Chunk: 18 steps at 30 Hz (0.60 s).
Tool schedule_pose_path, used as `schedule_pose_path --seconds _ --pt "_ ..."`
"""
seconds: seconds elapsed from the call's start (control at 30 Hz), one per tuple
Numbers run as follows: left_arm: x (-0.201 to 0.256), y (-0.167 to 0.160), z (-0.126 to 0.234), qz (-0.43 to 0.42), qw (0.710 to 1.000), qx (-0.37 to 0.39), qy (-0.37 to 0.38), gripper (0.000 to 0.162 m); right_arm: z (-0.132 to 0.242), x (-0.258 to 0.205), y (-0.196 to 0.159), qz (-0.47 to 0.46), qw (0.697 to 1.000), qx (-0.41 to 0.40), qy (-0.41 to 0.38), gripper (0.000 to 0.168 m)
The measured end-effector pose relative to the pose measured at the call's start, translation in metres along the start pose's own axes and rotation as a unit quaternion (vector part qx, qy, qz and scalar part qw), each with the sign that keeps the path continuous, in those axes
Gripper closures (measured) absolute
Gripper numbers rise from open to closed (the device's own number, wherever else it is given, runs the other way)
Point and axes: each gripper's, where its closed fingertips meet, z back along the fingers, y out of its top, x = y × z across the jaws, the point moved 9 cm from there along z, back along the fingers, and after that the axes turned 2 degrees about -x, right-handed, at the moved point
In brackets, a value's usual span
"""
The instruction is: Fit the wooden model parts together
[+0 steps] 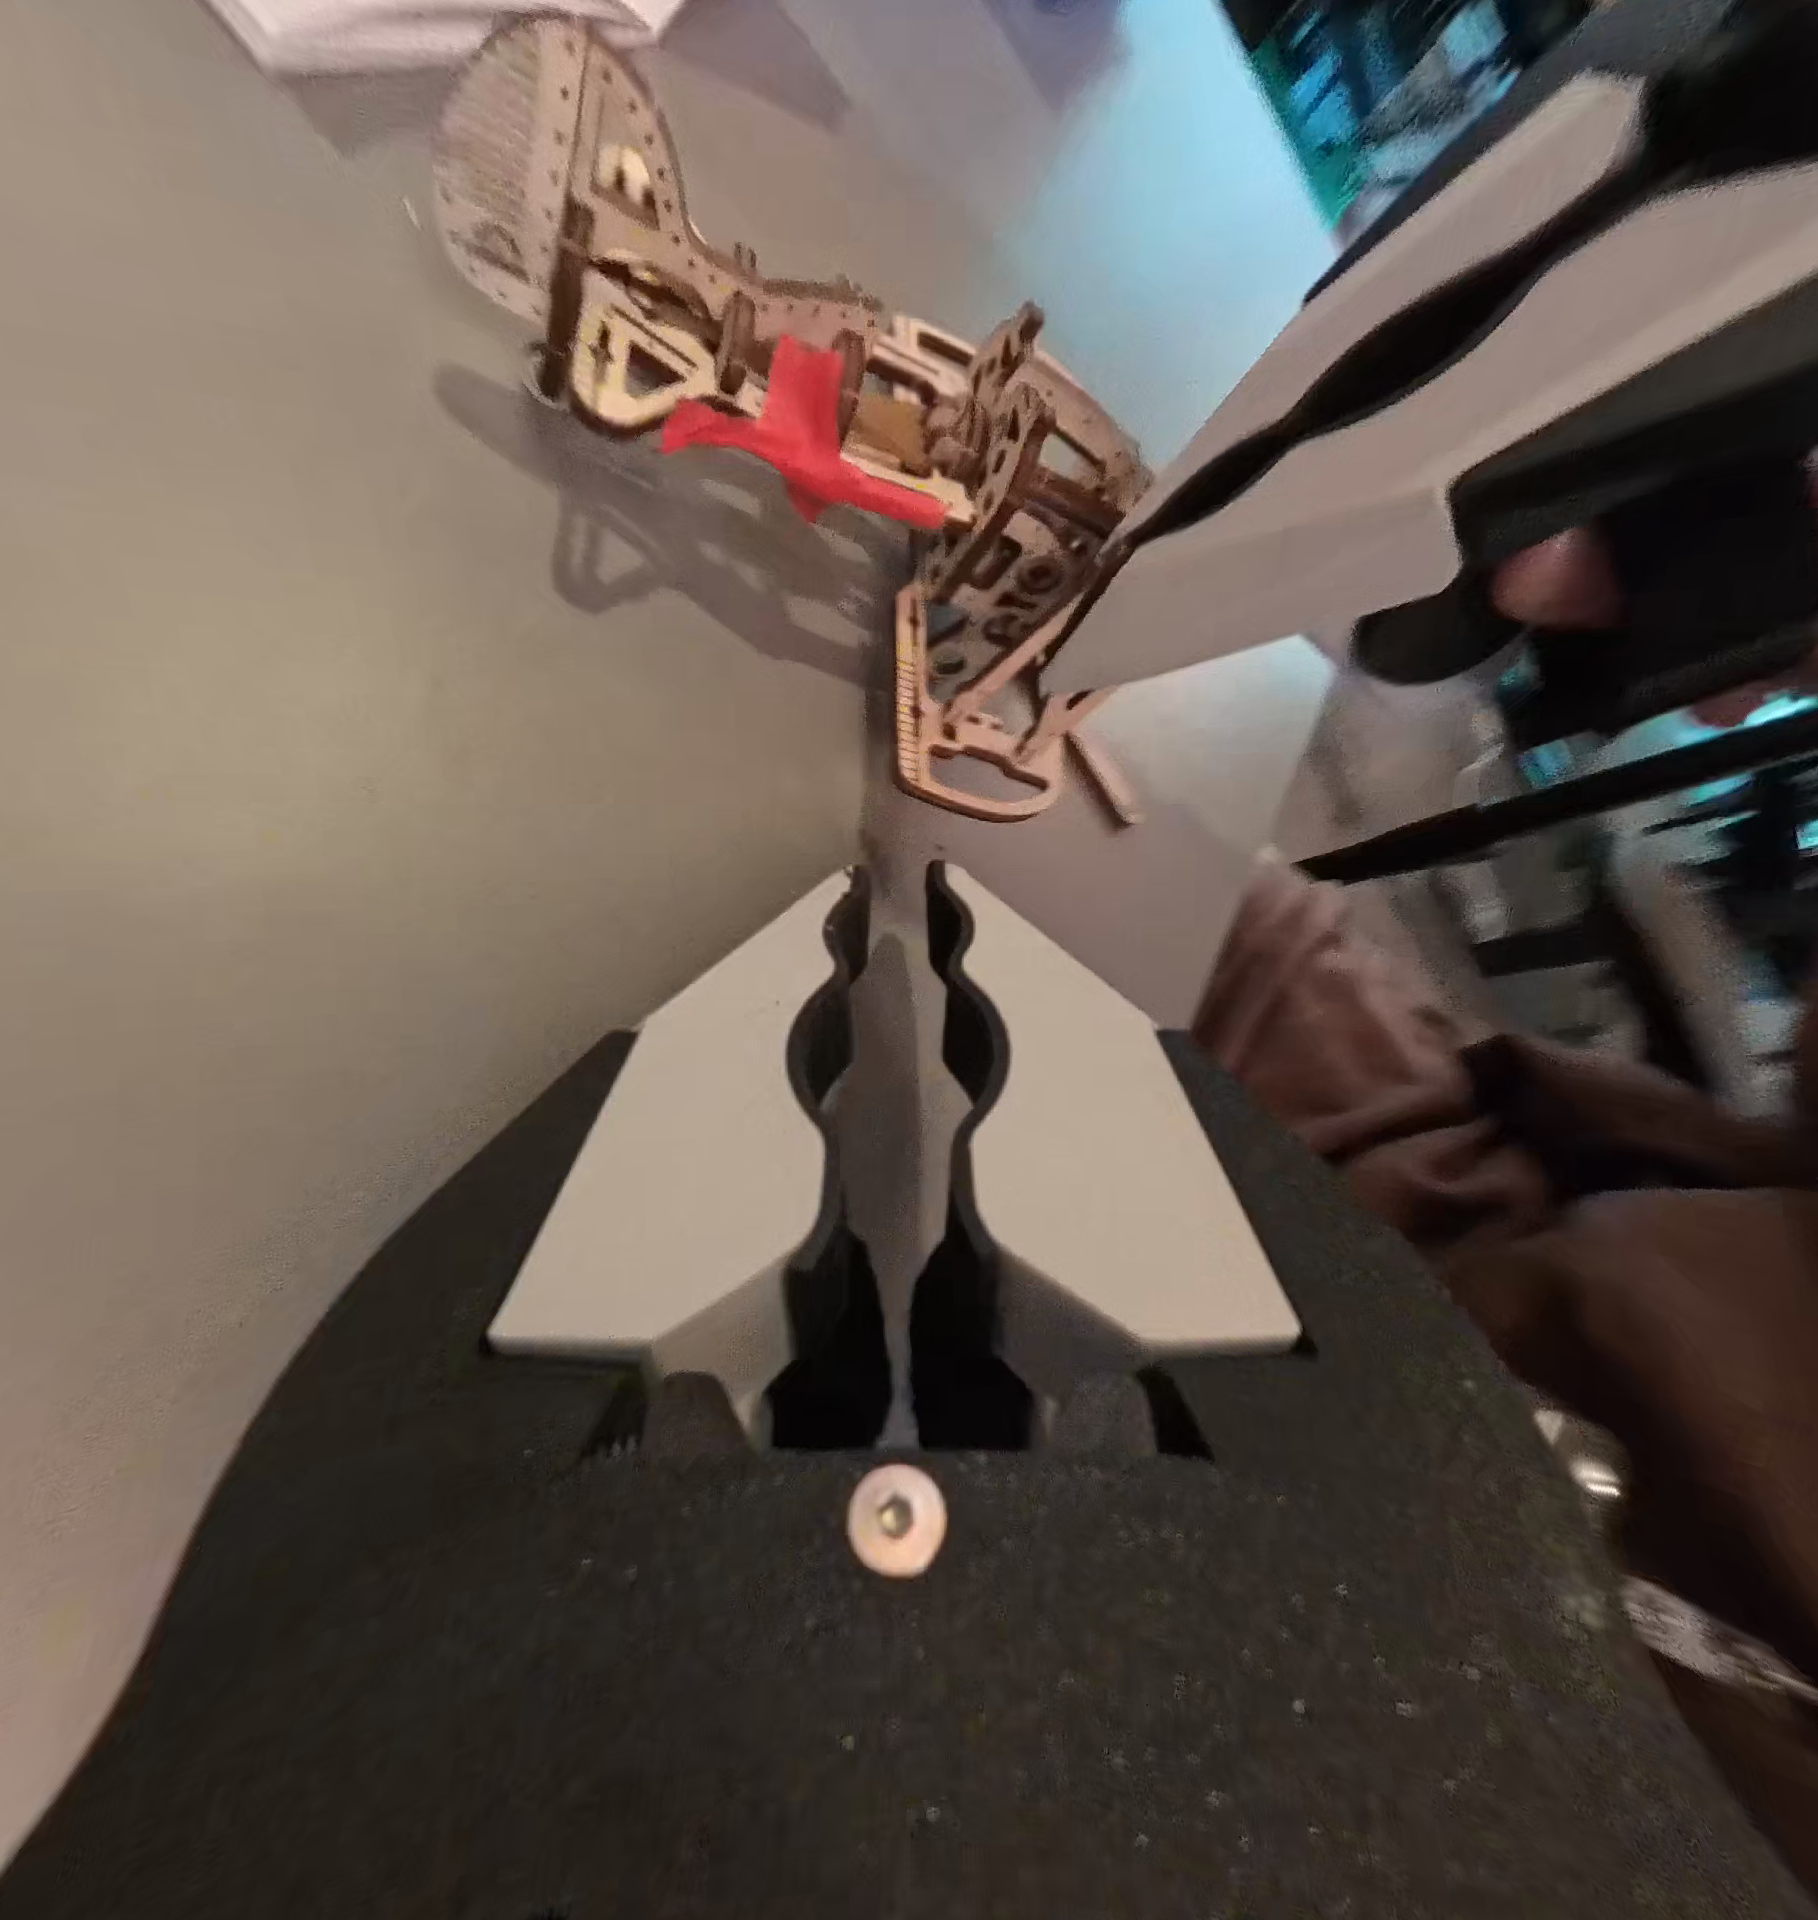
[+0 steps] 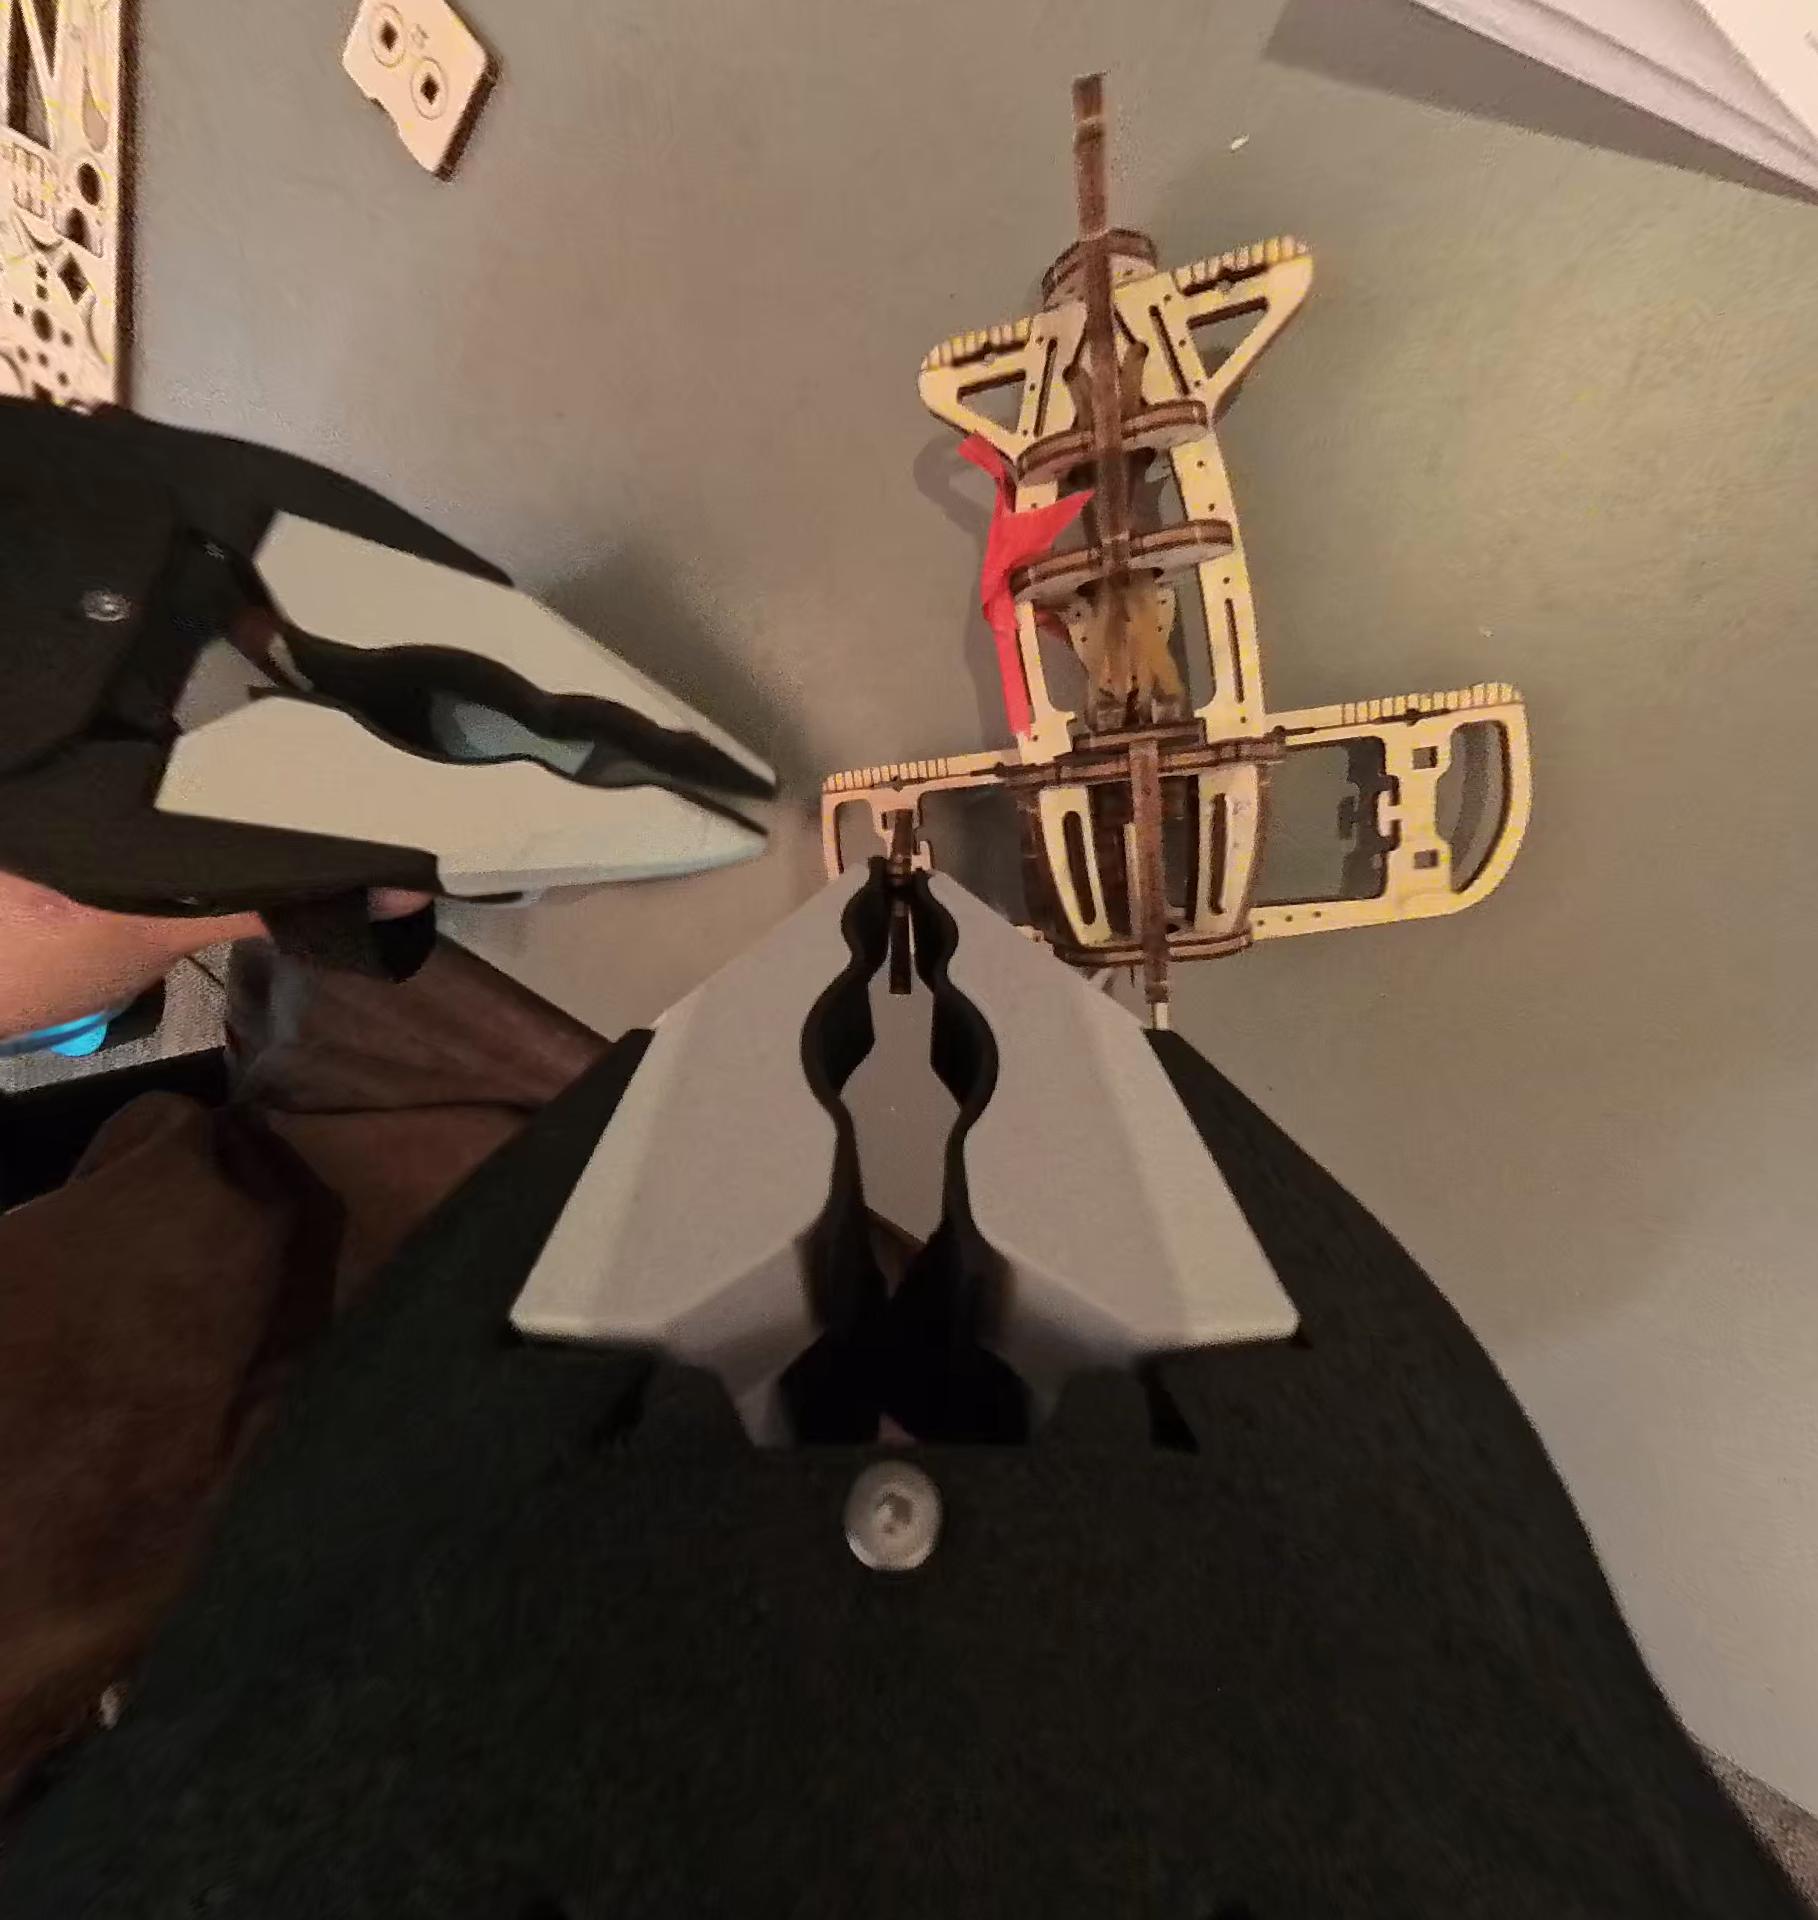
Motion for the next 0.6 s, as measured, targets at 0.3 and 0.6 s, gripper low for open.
schedule_pose_path --seconds 0.3,0.6 --pt "0.018 -0.011 -0.023 0.117 0.992 0.001 -0.044 0.15 0.003 0.001 -0.001 0.033 0.999 -0.01 0.01 0.166" --pt "0.016 0.001 -0.025 0.112 0.989 0.012 -0.099 0.136 0.002 0.004 0.003 0.045 0.999 -0.019 0.011 0.166"
